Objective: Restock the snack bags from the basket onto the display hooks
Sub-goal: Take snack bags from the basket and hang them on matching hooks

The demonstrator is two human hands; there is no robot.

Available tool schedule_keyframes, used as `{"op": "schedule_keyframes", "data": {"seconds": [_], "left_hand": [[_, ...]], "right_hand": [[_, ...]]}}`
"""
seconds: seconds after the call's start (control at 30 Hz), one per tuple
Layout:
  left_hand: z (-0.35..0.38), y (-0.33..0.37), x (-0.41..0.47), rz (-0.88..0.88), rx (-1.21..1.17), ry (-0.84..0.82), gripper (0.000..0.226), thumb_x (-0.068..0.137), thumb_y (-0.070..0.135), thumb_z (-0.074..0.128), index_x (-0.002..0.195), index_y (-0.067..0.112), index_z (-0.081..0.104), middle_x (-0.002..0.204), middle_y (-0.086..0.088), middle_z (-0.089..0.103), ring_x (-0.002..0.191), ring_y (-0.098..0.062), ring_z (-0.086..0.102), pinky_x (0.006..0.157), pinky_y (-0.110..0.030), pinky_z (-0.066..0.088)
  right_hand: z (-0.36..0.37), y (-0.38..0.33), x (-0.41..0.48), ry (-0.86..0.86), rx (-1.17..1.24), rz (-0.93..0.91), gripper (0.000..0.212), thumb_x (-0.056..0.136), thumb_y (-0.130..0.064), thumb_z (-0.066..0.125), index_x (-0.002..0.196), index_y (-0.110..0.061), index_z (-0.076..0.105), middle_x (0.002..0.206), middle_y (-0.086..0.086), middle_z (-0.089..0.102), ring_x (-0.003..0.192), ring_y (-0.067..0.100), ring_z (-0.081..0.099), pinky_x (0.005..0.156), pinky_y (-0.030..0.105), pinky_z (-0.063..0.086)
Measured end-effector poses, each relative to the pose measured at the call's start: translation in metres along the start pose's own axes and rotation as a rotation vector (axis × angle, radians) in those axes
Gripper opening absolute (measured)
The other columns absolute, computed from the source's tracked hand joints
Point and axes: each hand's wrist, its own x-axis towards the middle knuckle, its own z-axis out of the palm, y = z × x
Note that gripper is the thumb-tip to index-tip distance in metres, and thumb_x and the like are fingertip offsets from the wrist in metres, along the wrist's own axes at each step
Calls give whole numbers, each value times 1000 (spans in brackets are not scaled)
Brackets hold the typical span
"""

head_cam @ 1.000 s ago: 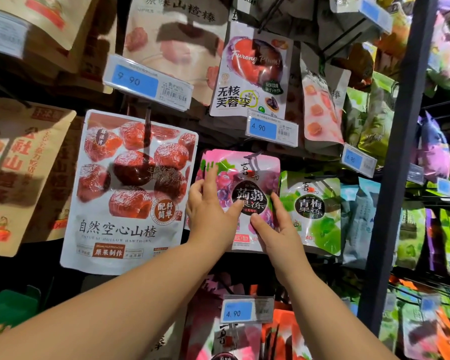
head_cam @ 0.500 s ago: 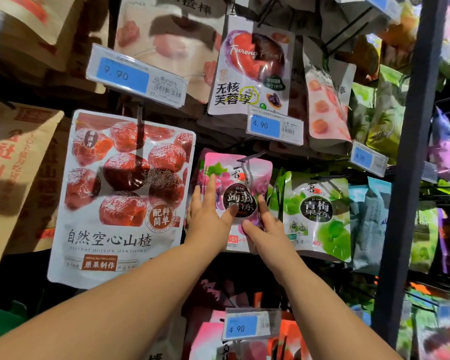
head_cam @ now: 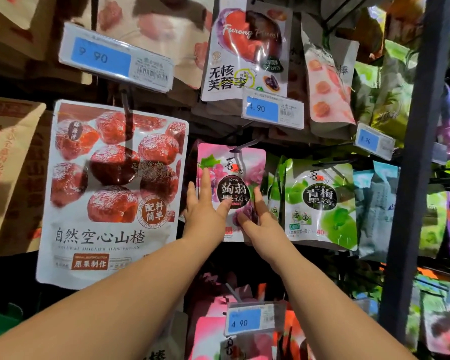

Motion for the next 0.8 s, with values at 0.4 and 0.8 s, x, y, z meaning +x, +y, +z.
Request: {"op": "schedule_keyframes", "data": {"seconds": [0.4, 0.8], "left_hand": [[2, 12, -62, 245, 372, 56, 58, 103, 34, 39, 156, 23, 18, 164, 4, -15, 150, -14, -18, 121, -39, -8], [87, 6, -166, 456, 167, -215, 60, 87, 40, 33, 132, 8, 56, 132, -12, 56, 125, -34, 48, 108, -27, 19]], "right_hand": [[-26, -12, -58, 53, -159, -155, 53, 100, -37, 51, 151, -36, 33, 128, -1, 41, 93, -13, 45, 90, 9, 33], [-106, 65, -178, 174, -327, 43, 36, 103, -27, 45, 139, -31, 48, 118, -4, 41, 92, -14, 49, 83, 1, 31]]}}
